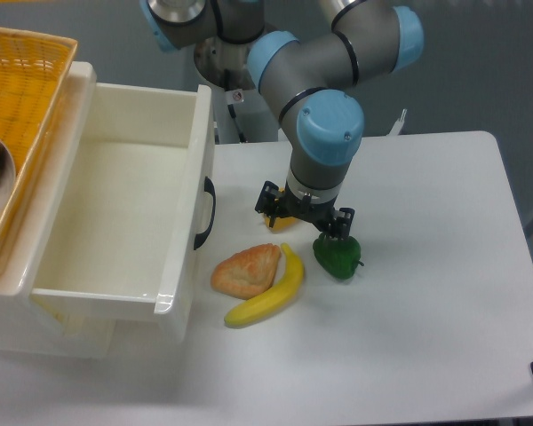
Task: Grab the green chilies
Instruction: 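Move the gripper from the yellow pepper toward the green bell pepper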
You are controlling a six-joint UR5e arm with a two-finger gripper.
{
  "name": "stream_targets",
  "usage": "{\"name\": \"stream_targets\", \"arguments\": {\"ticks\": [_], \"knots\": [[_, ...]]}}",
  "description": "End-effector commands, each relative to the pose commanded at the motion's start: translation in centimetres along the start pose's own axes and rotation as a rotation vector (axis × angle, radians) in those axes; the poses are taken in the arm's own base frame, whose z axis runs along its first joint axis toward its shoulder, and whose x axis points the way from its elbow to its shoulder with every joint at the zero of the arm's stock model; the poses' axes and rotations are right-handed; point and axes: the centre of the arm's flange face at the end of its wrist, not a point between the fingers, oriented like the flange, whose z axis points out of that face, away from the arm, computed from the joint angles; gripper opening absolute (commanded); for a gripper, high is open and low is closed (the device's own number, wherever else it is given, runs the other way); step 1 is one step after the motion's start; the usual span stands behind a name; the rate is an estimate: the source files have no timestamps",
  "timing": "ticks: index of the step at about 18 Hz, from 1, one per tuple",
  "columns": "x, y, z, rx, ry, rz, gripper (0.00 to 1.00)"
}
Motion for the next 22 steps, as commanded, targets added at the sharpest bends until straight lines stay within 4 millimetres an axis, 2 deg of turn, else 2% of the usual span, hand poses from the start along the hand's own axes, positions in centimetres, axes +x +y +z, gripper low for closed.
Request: {"name": "stream_targets", "arguments": {"ticks": [6, 8, 10, 16, 19, 22], "knots": [[0.0, 0.2, 0.2, -0.001, 0.012, -0.021, 1.00], [0.5, 0.8, 2.0, -0.025, 0.033, -0.048, 1.00], [0.8, 1.2, 2.9, -0.041, 0.039, -0.111, 1.00], [0.4, 1.9, 4.1, -0.060, 0.060, -0.267, 1.00], [0.4, 1.9, 5.3, -0.079, 0.067, -0.388, 1.00], [0.0, 1.7, 5.6, -0.063, 0.053, -0.420, 1.00]]}}
